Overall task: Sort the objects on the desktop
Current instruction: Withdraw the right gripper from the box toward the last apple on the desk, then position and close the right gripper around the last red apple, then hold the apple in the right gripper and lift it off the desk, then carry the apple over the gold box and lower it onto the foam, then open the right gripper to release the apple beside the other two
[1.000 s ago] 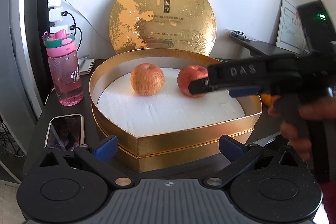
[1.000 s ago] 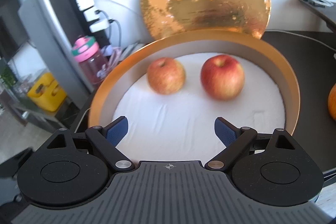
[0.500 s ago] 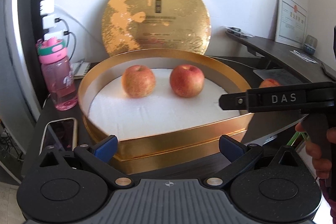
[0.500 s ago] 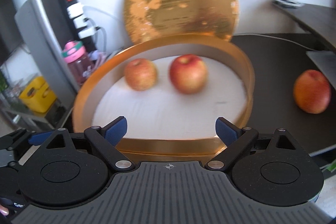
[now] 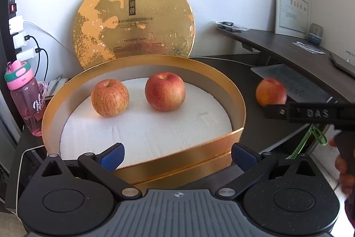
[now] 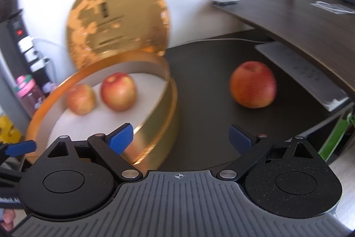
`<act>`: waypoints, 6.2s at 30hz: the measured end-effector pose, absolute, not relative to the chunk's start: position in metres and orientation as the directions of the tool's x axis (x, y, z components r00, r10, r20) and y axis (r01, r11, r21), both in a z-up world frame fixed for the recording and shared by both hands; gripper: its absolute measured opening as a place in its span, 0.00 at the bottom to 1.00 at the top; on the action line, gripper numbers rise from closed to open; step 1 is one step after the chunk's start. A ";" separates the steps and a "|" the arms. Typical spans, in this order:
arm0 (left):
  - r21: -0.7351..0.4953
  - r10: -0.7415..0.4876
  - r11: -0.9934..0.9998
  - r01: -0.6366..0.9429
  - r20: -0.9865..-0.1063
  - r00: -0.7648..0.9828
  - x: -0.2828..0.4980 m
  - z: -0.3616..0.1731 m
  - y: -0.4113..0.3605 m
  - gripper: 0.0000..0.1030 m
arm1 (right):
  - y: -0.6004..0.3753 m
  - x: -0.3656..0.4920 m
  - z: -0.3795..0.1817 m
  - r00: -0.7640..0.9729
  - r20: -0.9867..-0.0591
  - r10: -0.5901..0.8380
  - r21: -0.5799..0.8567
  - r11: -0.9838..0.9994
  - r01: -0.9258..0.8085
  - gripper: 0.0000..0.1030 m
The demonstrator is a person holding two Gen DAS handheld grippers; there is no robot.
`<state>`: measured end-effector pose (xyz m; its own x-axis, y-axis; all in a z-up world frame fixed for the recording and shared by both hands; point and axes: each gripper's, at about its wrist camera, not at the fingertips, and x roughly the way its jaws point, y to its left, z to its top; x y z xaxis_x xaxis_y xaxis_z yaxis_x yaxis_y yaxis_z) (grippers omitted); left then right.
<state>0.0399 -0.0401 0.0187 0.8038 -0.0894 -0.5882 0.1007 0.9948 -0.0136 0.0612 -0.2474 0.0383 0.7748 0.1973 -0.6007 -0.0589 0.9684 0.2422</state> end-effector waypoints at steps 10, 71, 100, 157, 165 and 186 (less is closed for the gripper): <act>-0.021 -0.119 0.991 0.132 -0.592 0.797 0.057 0.016 -0.046 1.00 | -0.278 0.110 0.008 0.829 -0.559 0.024 0.146 0.987 0.070 0.98; -0.034 -0.107 0.994 0.109 -0.605 0.789 0.031 0.016 -0.028 1.00 | -0.239 0.131 -0.024 0.758 -0.647 0.087 0.026 0.995 -0.092 0.94; -0.012 -0.143 0.985 0.170 -0.601 0.786 0.030 0.014 -0.041 1.00 | -0.239 0.120 -0.024 0.799 -0.593 0.098 -0.014 0.991 -0.132 0.97; -0.164 -0.140 0.985 0.061 -0.525 0.839 -0.019 0.015 0.073 1.00 | -0.048 0.150 0.036 0.617 -0.717 0.325 0.057 0.909 -0.413 0.83; -0.185 -0.126 0.982 0.030 -0.532 0.837 -0.021 0.008 0.090 1.00 | -0.021 0.166 0.018 0.584 -0.770 0.259 -0.020 0.904 -0.426 0.83; -0.179 -0.116 0.984 0.019 -0.548 0.828 -0.026 0.006 0.090 1.00 | -0.019 0.171 0.020 0.560 -0.800 0.216 -0.054 0.904 -0.425 0.92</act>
